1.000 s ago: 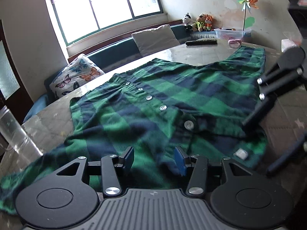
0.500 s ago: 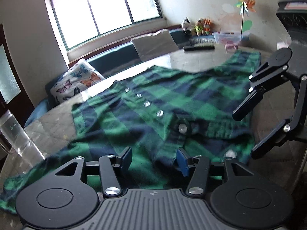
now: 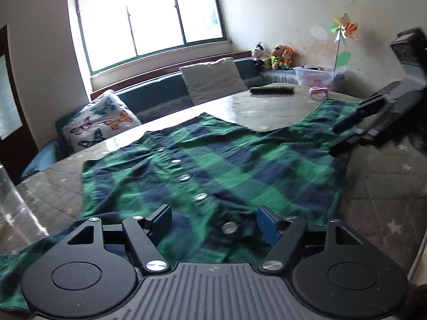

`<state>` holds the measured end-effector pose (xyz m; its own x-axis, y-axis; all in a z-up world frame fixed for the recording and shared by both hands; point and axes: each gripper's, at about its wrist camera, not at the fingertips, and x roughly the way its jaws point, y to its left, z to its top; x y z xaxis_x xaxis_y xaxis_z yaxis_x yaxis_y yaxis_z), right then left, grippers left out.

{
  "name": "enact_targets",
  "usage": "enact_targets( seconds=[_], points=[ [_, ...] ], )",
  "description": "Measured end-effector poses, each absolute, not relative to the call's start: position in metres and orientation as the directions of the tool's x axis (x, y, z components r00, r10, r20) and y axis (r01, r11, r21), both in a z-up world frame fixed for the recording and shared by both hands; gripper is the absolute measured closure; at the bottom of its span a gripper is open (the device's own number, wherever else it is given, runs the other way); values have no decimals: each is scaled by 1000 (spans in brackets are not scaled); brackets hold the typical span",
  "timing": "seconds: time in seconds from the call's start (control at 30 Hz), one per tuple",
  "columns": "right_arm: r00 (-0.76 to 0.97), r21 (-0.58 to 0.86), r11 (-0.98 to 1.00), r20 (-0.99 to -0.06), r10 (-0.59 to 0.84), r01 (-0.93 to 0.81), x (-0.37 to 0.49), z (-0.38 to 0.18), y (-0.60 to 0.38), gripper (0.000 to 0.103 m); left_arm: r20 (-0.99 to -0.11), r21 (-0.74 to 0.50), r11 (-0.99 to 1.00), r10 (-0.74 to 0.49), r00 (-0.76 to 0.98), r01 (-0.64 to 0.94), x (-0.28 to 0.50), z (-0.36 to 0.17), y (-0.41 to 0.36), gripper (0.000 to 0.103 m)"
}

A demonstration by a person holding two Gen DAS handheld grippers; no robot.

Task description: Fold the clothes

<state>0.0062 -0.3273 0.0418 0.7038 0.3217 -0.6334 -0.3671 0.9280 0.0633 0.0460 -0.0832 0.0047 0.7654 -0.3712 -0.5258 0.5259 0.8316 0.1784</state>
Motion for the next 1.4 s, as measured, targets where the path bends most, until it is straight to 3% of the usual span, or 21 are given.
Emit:
enact_targets(
  seconds=[0.37,1.0,1.4],
  points=[
    [749,1,994,-658,80,-106,64,11,-402,35,-523,149,816,-415,745,559,49,5,-107,0],
    [731,-42,953,-632,-257,299,106,-8,-513,29,-554,123,829,-398,731,545,63,-1,-114,0],
    [711,-34,928,-633,-307,371,106,-8,-535,27,-563,120,834,-390,729,539,63,-3,-115,0]
  ],
)
